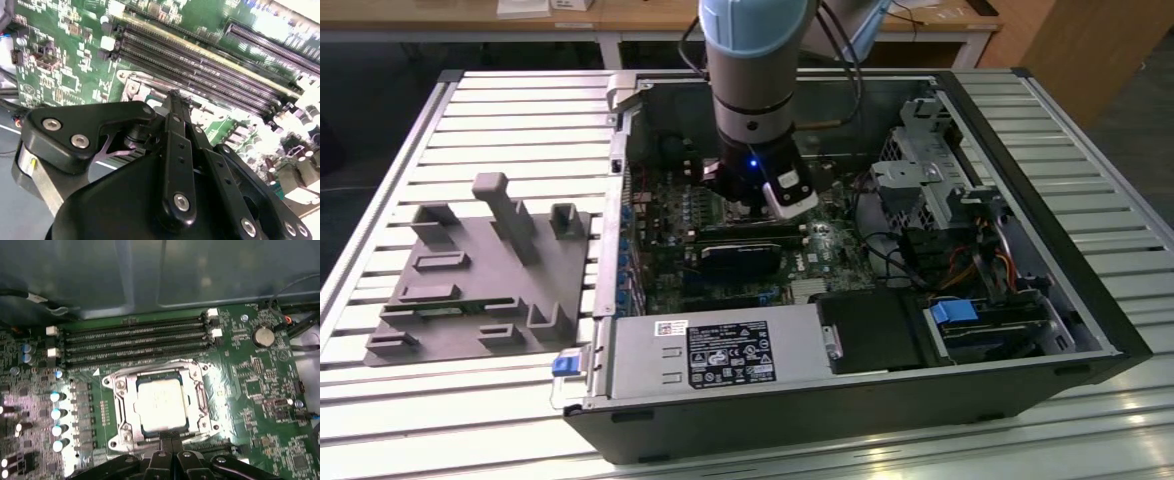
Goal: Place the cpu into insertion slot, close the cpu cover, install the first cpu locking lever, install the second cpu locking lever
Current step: 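Install the second cpu locking lever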
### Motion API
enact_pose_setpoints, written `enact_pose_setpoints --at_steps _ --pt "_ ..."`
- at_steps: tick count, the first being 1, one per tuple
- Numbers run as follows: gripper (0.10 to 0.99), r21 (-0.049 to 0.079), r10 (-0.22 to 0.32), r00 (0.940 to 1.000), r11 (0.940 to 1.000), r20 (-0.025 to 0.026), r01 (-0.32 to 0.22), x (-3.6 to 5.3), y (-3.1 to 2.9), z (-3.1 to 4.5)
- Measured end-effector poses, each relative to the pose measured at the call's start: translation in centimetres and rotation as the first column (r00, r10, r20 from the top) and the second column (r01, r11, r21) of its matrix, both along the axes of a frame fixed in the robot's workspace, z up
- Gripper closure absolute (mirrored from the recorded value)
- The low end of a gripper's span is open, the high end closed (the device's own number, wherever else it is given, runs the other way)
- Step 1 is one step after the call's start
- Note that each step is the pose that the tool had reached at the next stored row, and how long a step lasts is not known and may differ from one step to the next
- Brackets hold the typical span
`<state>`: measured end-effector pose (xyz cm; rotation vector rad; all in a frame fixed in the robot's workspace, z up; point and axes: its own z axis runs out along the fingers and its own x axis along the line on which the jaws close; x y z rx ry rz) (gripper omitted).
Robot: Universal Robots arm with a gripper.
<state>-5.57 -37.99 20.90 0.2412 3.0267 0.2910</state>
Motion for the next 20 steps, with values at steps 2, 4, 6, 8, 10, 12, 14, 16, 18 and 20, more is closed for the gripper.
enact_pose_setpoints --at_steps 2,4,6,8,10,12,14,16,18,20 --pt "0.980 -0.020 0.000 1.0000 0.9998 -0.0001 0.000 0.03 0.99 0.00" --pt "0.980 -0.036 0.000 1.0000 0.9994 -0.0003 0.000 0.05 1.66 0.01" --pt "0.980 -0.045 0.000 1.0000 0.9990 -0.0003 0.000 0.08 2.17 0.00" --pt "0.980 -0.051 0.000 1.0000 0.9987 -0.0005 0.000 0.10 2.58 0.00" --pt "0.980 -0.053 0.000 1.0000 0.9986 -0.0003 0.000 0.12 2.99 0.00" --pt "0.980 -0.055 0.000 1.0000 0.9985 -0.0004 0.000 0.12 3.38 0.00" --pt "0.980 -0.056 0.000 1.0000 0.9985 -0.0003 0.000 0.12 3.73 0.00" --pt "0.980 -0.056 0.000 1.0000 0.9984 -0.0004 0.000 0.12 3.86 0.06" --pt "0.980 -0.056 0.000 1.0000 0.9984 -0.0004 0.000 0.13 3.90 0.26" --pt "0.980 -0.056 0.000 1.0000 0.9984 -0.0005 0.000 0.13 3.93 0.61"
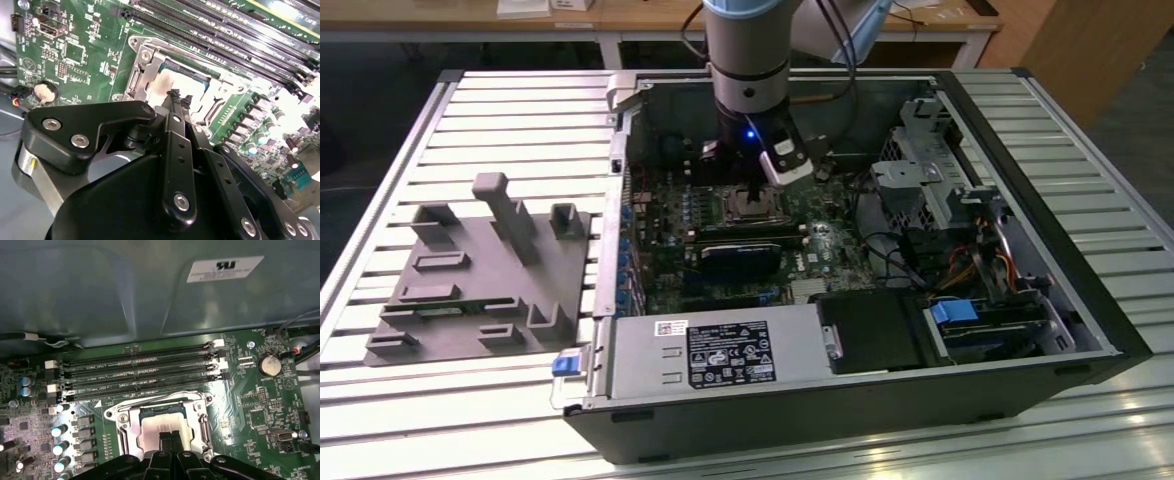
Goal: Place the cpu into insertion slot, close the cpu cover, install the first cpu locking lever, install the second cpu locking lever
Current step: 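Install the second cpu locking lever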
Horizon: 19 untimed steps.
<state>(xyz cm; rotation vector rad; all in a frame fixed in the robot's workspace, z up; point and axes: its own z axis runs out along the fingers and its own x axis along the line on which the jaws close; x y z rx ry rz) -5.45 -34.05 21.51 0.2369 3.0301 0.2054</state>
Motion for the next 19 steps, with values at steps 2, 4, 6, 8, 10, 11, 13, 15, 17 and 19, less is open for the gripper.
enact_pose_setpoints --at_steps 2,4,6,8,10,11,13,15,17,19 --pt "0.980 0.000 0.000 1.0000 1.0000 0.0001 0.000 0.00 0.03 0.40" --pt "0.980 0.000 0.000 1.0000 1.0000 0.0001 0.000 0.00 0.05 0.85" --pt "0.980 0.000 0.000 1.0000 1.0000 0.0001 0.000 0.00 0.06 1.31" --pt "0.980 0.000 0.000 1.0000 1.0000 0.0001 0.000 0.00 0.07 1.82" --pt "0.980 0.000 0.000 1.0000 1.0000 0.0002 0.000 0.00 0.08 2.13" --pt "0.980 0.000 0.000 1.0000 1.0000 0.0002 0.000 0.00 0.09 2.18" --pt "0.980 0.000 0.000 1.0000 1.0000 0.0003 0.000 0.00 0.09 2.18" --pt "0.980 0.000 0.000 1.0000 1.0000 0.0003 0.000 0.00 0.09 2.18" --pt "0.980 0.000 0.000 1.0000 1.0000 -0.0006 0.000 0.00 0.08 2.18" --pt "0.980 0.000 0.000 0.9999 1.0000 -0.0105 0.000 0.01 0.08 2.19"
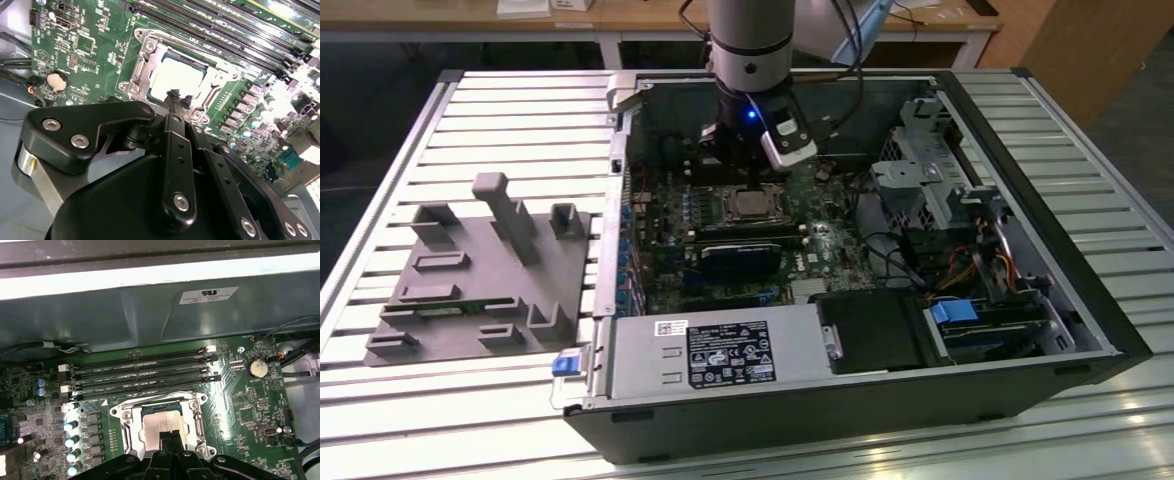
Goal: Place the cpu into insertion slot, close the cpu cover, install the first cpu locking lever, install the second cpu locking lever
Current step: 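Install the second cpu locking lever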
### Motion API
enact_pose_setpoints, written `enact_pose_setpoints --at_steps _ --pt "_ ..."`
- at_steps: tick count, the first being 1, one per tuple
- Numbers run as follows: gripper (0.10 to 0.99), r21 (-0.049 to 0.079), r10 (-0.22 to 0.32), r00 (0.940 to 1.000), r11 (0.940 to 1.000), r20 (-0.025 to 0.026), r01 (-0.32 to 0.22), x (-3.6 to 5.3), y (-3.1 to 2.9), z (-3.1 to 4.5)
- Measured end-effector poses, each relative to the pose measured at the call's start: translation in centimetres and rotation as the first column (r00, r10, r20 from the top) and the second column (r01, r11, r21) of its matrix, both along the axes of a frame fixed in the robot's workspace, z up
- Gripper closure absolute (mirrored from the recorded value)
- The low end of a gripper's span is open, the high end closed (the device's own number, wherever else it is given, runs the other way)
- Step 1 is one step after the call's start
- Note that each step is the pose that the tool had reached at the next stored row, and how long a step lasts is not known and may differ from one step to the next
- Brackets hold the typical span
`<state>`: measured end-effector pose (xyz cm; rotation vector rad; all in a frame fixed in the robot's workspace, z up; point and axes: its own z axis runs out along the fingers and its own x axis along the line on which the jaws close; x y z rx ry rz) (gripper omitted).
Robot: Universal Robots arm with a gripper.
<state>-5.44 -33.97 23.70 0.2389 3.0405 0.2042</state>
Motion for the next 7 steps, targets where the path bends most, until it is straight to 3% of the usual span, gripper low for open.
enact_pose_setpoints --at_steps 5,7 --pt "0.980 0.000 0.000 1.0000 1.0000 -0.0075 0.000 0.01 0.00 0.00" --pt "0.980 0.000 0.000 1.0000 1.0000 -0.0081 0.000 0.01 0.00 0.00"
